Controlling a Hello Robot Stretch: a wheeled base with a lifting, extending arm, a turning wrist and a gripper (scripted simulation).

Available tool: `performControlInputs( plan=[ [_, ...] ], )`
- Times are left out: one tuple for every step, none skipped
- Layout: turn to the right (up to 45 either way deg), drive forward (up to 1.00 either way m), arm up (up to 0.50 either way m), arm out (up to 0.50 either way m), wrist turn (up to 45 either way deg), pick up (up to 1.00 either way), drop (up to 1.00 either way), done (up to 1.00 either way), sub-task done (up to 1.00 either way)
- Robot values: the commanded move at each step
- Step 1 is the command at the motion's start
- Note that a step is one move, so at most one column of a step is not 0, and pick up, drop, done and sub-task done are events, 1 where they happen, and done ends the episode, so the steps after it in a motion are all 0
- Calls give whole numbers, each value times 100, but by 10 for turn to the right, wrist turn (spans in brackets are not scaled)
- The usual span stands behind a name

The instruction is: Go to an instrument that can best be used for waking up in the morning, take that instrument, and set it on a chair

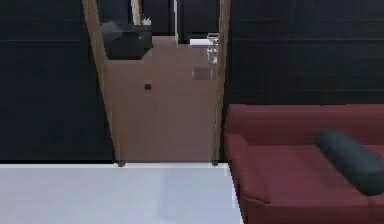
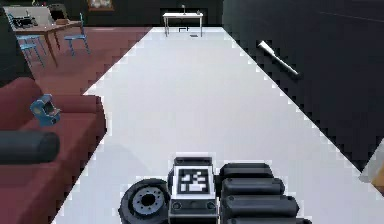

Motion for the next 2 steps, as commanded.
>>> performControlInputs(
  plan=[
    [0, 100, 0, 0, 0, 0, 0, 0, 0],
    [0, 100, 0, 0, 0, 0, 0, 0, 0]
  ],
)
